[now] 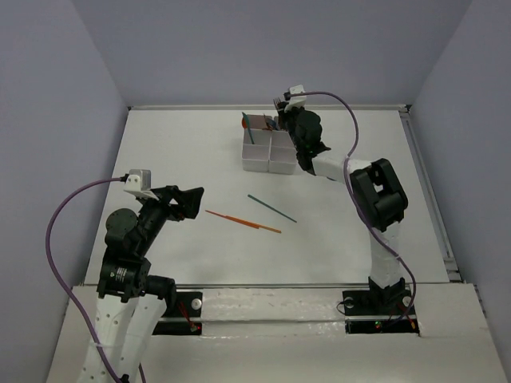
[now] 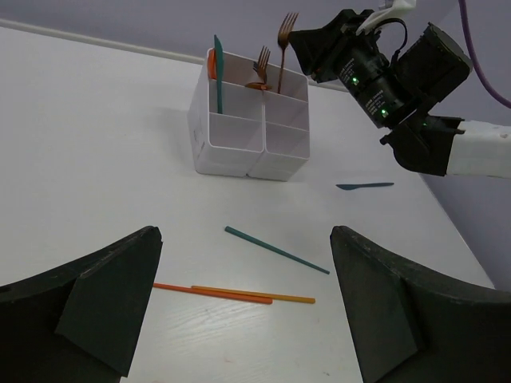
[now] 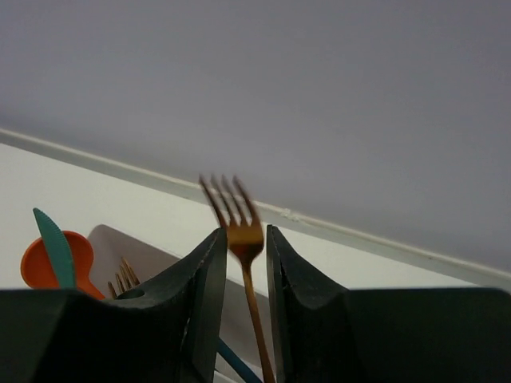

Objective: Sort the eating utensils into containers

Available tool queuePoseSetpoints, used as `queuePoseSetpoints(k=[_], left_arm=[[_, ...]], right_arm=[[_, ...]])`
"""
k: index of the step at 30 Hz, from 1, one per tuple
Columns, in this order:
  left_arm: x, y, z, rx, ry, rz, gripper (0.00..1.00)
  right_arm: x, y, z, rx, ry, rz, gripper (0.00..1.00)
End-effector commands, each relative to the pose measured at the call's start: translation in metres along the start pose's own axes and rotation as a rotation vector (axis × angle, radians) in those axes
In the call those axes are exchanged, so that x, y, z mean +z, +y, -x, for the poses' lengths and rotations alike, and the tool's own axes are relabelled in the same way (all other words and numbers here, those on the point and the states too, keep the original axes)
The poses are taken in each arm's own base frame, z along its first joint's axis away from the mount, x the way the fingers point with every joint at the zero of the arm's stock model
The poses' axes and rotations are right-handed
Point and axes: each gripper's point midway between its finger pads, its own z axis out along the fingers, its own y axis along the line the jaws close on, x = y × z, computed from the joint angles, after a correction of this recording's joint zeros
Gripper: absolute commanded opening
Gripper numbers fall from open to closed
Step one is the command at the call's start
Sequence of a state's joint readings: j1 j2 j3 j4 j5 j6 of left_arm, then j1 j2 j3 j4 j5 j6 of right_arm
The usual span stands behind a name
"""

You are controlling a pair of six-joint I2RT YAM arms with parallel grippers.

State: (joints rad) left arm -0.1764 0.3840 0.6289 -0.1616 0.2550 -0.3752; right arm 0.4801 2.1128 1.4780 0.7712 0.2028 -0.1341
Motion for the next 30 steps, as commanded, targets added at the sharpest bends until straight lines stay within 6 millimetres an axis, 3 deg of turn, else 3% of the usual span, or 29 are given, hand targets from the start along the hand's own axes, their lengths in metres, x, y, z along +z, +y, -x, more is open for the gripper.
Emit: queuePoseSetpoints(k=[1, 2, 6, 7, 8, 9, 10, 11, 12, 13, 15, 17, 18, 20, 21, 23, 25, 28, 29, 30], left_arm=[[0.001, -0.004, 0.008, 0.024, -0.041, -0.029, 0.99], [0.001, -0.005, 0.008, 0.024, -0.039, -0.031, 0.99], [0.0, -0.005, 0.008, 0.024, -0.04, -0.03, 0.99], [0.0, -0.005, 0.009, 0.024, -0.045, -0.032, 0.99], [-0.001, -0.006, 0.009, 0.024, -0.045, -0.032, 0.99], [-0.001, -0.005, 0.009, 0.025, -0.045, -0.032, 0.99], [-0.001, -0.006, 0.01, 0.025, -0.049, -0.034, 0.99], [-0.002, -0.006, 0.01, 0.025, -0.051, -0.035, 0.99], [-0.003, -0.007, 0.011, 0.026, -0.057, -0.036, 0.99], [-0.003, -0.007, 0.012, 0.027, -0.06, -0.037, 0.99], [-0.004, -0.007, 0.012, 0.027, -0.061, -0.038, 0.99], [-0.005, -0.009, 0.013, 0.029, -0.065, -0.047, 0.99], [-0.005, -0.009, 0.013, 0.029, -0.065, -0.048, 0.99], [-0.006, -0.01, 0.013, 0.031, -0.069, -0.052, 0.99], [-0.008, -0.011, 0.015, 0.032, -0.077, -0.052, 0.99], [-0.01, -0.013, 0.016, 0.033, -0.086, -0.058, 0.99], [-0.014, -0.019, 0.018, 0.036, -0.096, -0.081, 0.99], [-0.02, -0.028, 0.019, 0.04, -0.108, -0.114, 0.99], [-0.021, -0.03, 0.019, 0.041, -0.109, -0.121, 0.99], [-0.025, -0.036, 0.019, 0.042, -0.113, -0.146, 0.99]], right_arm=[[-0.009, -0.008, 0.068, 0.019, -0.128, -0.017, 0.38], [-0.012, -0.008, 0.067, 0.027, -0.119, -0.016, 0.45], [-0.026, -0.014, 0.089, 0.054, -0.117, -0.024, 0.46], [-0.032, -0.016, 0.081, 0.056, -0.085, -0.033, 0.46], [-0.04, -0.02, 0.095, 0.069, -0.1, -0.04, 0.46], [-0.046, -0.022, 0.095, 0.088, -0.088, -0.045, 0.46], [-0.055, -0.024, 0.078, 0.089, -0.031, -0.055, 0.46], [-0.063, -0.026, 0.075, 0.114, -0.013, -0.069, 0.45], [-0.073, -0.032, 0.085, 0.131, -0.017, -0.086, 0.45], [-0.085, -0.038, 0.062, 0.119, 0.056, -0.117, 0.44], [-0.101, -0.051, 0.058, 0.16, 0.099, -0.149, 0.41], [-0.121, -0.074, 0.02, 0.189, 0.236, -0.201, 0.41], [-0.129, -0.084, 0.014, 0.214, 0.277, -0.213, 0.41], [-0.15, -0.091, -0.021, 0.262, 0.43, -0.183, 0.41], [-0.16, -0.11, -0.038, 0.297, 0.486, -0.222, 0.42], [-0.179, -0.12, -0.064, 0.302, 0.583, -0.238, 0.43], [-0.193, -0.138, -0.088, 0.295, 0.679, -0.293, 0.44], [-0.201, -0.158, -0.105, 0.255, 0.761, -0.366, 0.45], [-0.203, -0.162, -0.12, 0.247, 0.812, -0.374, 0.45], [-0.204, -0.171, -0.121, 0.235, 0.84, -0.395, 0.46]])
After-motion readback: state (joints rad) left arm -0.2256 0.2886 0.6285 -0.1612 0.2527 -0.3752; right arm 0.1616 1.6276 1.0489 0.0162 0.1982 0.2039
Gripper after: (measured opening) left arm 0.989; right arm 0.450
